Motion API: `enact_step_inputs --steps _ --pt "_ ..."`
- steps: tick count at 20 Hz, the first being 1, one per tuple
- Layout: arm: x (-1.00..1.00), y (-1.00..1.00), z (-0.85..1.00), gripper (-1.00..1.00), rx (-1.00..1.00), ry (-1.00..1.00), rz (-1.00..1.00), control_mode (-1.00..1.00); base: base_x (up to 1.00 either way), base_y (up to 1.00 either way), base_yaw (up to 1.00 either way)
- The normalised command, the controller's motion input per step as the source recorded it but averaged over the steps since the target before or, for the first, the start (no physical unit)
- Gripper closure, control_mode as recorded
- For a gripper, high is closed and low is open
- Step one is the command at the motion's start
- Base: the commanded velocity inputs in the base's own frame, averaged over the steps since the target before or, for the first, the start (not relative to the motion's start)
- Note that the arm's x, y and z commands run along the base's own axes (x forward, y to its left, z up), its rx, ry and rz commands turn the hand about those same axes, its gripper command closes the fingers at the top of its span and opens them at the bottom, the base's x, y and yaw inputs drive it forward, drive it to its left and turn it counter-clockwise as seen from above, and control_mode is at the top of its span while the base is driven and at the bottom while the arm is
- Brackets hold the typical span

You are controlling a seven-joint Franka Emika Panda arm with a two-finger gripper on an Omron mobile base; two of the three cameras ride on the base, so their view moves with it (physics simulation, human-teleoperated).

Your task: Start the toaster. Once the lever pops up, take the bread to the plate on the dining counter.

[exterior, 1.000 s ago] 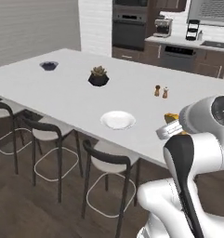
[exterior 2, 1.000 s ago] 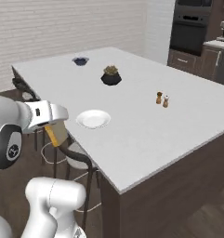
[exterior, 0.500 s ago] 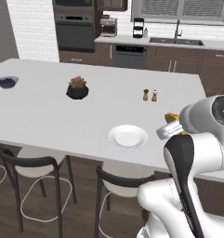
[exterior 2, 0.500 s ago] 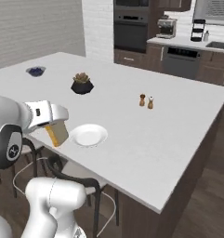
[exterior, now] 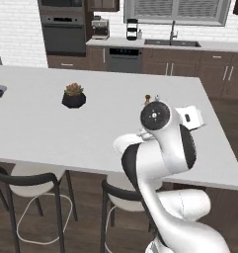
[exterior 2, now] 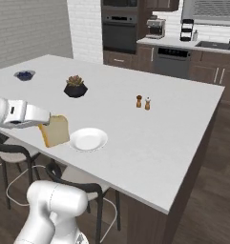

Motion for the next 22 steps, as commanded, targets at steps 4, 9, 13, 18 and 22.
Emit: enact_step_inputs --steps 4,9,13,18,22 --pt "0.45 0.01 0.0 1.0 -0.03 0.26 -0.36 -1.0 0.0 0.0 0.0" --pt "0.66 0.0 -0.22 1.0 -0.04 0.36 -0.25 -1.0 0.0 0.0 0.0" --pt "0.68 0.0 -0.42 1.0 -0.09 0.3 -0.17 -1.0 0.0 0.0 0.0" --pt "0.62 0.0 -0.54 1.0 -0.08 0.06 -0.11 -1.0 0.0 0.0 0.0" --pt "0.64 0.08 -0.54 1.0 -0.03 0.0 -0.08 -1.0 0.0 0.0 0.0"
